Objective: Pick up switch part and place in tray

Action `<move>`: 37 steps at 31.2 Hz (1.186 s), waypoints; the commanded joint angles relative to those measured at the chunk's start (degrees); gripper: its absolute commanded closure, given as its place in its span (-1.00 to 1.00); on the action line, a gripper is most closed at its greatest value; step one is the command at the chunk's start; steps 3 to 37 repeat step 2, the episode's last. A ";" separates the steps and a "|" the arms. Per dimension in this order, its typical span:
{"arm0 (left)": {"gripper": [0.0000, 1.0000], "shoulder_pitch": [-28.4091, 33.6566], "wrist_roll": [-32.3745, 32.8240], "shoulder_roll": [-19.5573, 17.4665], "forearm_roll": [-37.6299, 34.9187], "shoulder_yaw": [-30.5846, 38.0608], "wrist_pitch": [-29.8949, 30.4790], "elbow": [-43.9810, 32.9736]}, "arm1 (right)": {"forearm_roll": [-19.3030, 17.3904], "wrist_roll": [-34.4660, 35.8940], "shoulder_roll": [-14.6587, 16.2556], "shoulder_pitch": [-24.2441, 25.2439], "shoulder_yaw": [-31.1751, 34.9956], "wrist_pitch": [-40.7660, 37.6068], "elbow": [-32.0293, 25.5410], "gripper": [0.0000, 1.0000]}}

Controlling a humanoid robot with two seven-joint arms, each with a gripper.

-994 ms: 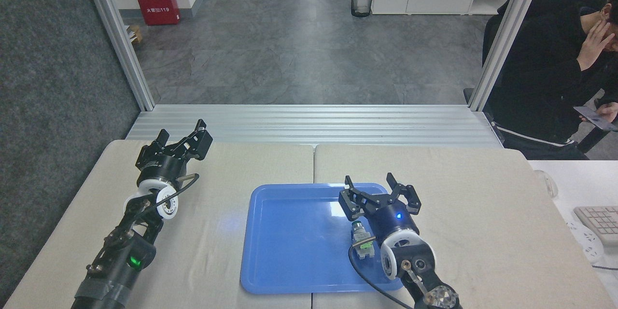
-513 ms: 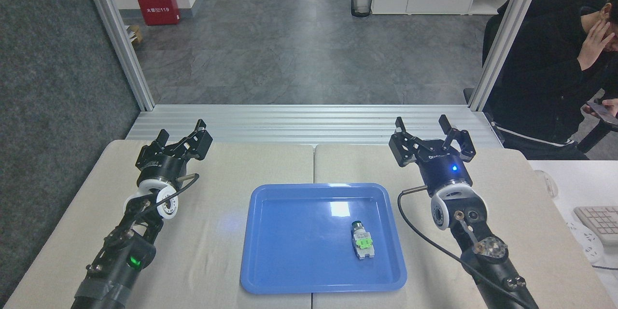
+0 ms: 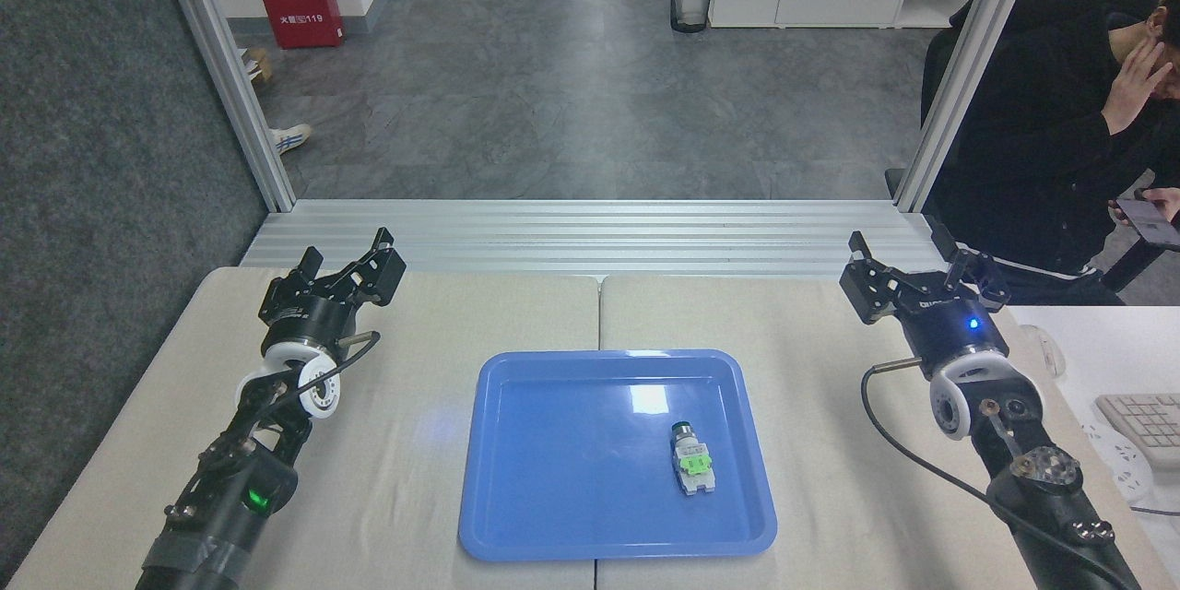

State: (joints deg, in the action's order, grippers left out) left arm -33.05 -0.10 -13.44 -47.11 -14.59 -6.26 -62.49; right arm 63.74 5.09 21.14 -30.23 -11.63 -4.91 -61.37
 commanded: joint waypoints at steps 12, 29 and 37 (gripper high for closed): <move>-1.00 0.00 0.02 0.00 0.00 0.00 0.02 0.00 | -0.90 1.58 6.54 -0.27 3.55 -0.11 8.90 -1.00; -1.00 0.00 0.02 0.00 0.00 0.00 0.02 0.00 | -0.90 1.58 6.54 -0.27 3.55 -0.11 8.90 -1.00; -1.00 0.00 0.02 0.00 0.00 0.00 0.02 0.00 | -0.90 1.58 6.54 -0.27 3.55 -0.11 8.90 -1.00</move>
